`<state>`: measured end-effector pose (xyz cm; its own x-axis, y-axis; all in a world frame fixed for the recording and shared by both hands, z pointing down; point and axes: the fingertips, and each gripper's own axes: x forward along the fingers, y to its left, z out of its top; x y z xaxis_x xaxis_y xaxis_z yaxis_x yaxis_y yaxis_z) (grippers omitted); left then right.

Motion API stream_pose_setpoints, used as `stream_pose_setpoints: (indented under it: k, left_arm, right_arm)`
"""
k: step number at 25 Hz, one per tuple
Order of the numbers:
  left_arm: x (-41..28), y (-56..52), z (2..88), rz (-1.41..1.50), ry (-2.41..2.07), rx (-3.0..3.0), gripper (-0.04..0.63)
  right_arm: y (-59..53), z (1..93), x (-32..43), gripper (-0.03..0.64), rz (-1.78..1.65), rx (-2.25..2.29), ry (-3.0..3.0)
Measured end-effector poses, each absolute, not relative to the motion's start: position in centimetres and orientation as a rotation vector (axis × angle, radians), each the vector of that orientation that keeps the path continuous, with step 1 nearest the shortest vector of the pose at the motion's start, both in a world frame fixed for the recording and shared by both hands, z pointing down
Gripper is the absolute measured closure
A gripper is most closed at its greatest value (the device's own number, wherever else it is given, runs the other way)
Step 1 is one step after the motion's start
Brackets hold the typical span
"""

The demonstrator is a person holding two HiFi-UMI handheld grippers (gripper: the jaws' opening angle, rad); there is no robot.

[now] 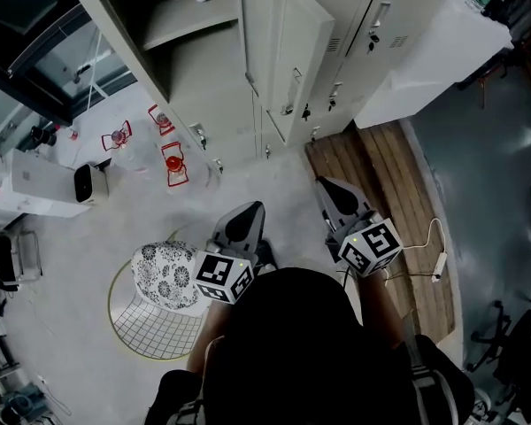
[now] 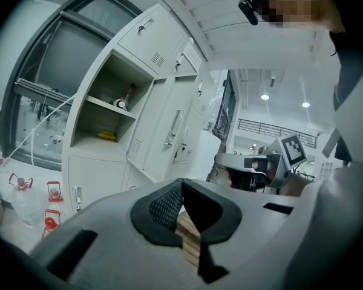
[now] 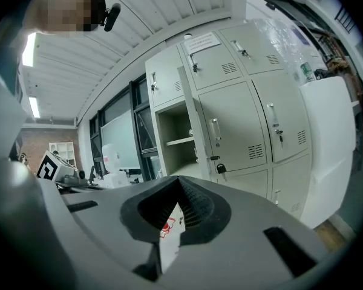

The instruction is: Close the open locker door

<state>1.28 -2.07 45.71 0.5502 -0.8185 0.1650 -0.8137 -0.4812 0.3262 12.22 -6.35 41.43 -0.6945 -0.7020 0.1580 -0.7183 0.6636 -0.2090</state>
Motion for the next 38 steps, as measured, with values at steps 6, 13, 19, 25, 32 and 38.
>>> stream_pose_setpoints:
  k: [6, 13, 19, 25, 32, 38]
  left_arm:
    - [-0.6, -3.4, 45.7, -0.030, -1.312, 2.436, 0.577]
    - [-1.2, -3.7, 46.2, -0.018, -1.280, 2.442, 0.577]
    - [-1.2, -4.0, 46.2, -0.011, -1.288, 2.436, 0.577]
    - [-1.2, -4.9, 46.1, -0.018, -1.313, 2.420, 0.577]
    - [-0.9, -5.6, 45.9, -0.015, -1.322, 2.421, 0.577]
    - [-0.7, -5.6, 46.3, -0.005, -1.318, 2.416, 0.577]
  right_arm:
    - [-8.7, 40.7, 10.9, 0.614, 0.336, 1.252, -2.781]
    - [-11.3, 39.0, 10.9, 0.614, 0.242, 1.300, -2.769]
    - [-13.4, 37.5, 10.8, 0.614, 0.168, 1.298, -2.766]
    - [-15.2, 36.5, 10.4, 0.614, 0.126, 1.282, -2.774]
    - [-16.8, 35.8, 10.2, 0.613, 0.093, 1.266, -2.777]
    - [-17.7, 35.4, 9.8, 0.612, 0.067, 1.257, -2.769]
